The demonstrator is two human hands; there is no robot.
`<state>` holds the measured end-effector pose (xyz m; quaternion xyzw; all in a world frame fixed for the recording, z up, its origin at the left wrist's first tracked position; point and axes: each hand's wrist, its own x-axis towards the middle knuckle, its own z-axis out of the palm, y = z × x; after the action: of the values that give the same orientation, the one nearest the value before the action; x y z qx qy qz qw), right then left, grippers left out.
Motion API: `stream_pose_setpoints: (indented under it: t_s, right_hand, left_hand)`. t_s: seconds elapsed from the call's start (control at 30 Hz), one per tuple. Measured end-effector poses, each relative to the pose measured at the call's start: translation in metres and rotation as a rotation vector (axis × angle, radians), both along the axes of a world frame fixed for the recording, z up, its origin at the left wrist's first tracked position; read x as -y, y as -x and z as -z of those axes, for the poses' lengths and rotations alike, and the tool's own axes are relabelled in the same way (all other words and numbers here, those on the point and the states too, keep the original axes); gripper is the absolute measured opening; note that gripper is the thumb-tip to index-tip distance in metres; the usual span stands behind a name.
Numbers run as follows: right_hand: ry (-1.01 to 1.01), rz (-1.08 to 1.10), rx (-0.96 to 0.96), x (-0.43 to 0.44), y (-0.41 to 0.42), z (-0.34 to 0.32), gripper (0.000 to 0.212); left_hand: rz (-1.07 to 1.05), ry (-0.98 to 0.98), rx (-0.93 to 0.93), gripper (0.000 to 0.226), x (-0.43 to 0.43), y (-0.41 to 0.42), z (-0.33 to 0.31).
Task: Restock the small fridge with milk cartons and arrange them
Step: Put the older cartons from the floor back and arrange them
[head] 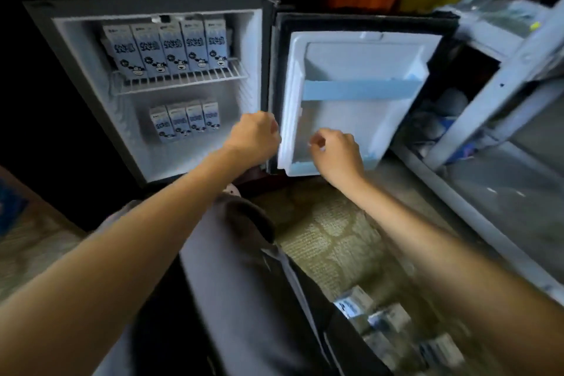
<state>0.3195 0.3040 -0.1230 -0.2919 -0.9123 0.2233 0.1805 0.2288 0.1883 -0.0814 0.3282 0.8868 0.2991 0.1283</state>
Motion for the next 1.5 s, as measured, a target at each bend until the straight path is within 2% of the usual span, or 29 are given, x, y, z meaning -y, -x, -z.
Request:
stream_pose_setpoints:
  t_s: [0.17, 0.33, 0.43, 0.5, 0.6, 0.67, 0.77, 0.9, 1.1, 1.23, 1.33, 1.4, 1.5]
  right_hand:
    - [0.176, 0.181, 0.056, -0.02, -0.1, 0.058, 0.022]
    - [0.295, 0.238, 0.272, -0.029, -0.183, 0.14, 0.019]
    - [0.427, 0.292, 0.402, -0.027, -0.218, 0.187, 0.029]
    - [0.499, 0.317, 0.434, -0.023, -0.23, 0.216, 0.012]
    - [0.549, 0.271, 0.531, -0.015, -0.231, 0.242, 0.046]
    - [0.561, 0.224, 0.539, -0.013, -0.223, 0.253, 0.059]
    - [0.512, 0.146, 0.61, -0.013, -0.213, 0.271, 0.07]
    - [0.461, 0.102, 0.695, -0.011, -0.204, 0.287, 0.067]
    - [0.362, 0.095, 0.681, -0.016, -0.197, 0.293, 0.064]
    - [0.448, 0.153, 0.553, -0.022, -0.196, 0.29, 0.057]
    - [0.537, 0.223, 0.388, -0.029, -0.197, 0.281, 0.044]
    - [0.572, 0.205, 0.309, -0.038, -0.198, 0.267, 0.034]
    - [0.773, 0.212, 0.188, -0.052, -0.201, 0.233, 0.037]
  left_hand:
    - [0.135, 0.081, 0.084, 0.028, -0.035, -0.086, 0.036]
    - [0.219, 0.186, 0.184, 0.035, -0.066, -0.155, 0.091]
    - [0.266, 0.254, 0.267, 0.037, -0.079, -0.189, 0.121]
    - [0.276, 0.313, 0.309, 0.035, -0.084, -0.205, 0.139]
    - [0.249, 0.377, 0.367, 0.03, -0.082, -0.212, 0.161]
    - [0.199, 0.395, 0.393, 0.028, -0.075, -0.205, 0.173]
    - [0.12, 0.418, 0.416, 0.026, -0.065, -0.189, 0.185]
    - [0.122, 0.418, 0.432, 0.025, -0.067, -0.184, 0.19]
    - [0.17, 0.475, 0.437, 0.027, -0.063, -0.183, 0.202]
    - [0.147, 0.449, 0.491, 0.025, -0.065, -0.181, 0.204]
    - [0.165, 0.457, 0.481, 0.012, -0.067, -0.182, 0.203]
    - [0.191, 0.468, 0.462, 0.012, -0.068, -0.184, 0.199]
    - [0.237, 0.461, 0.408, 0.054, -0.068, -0.186, 0.196]
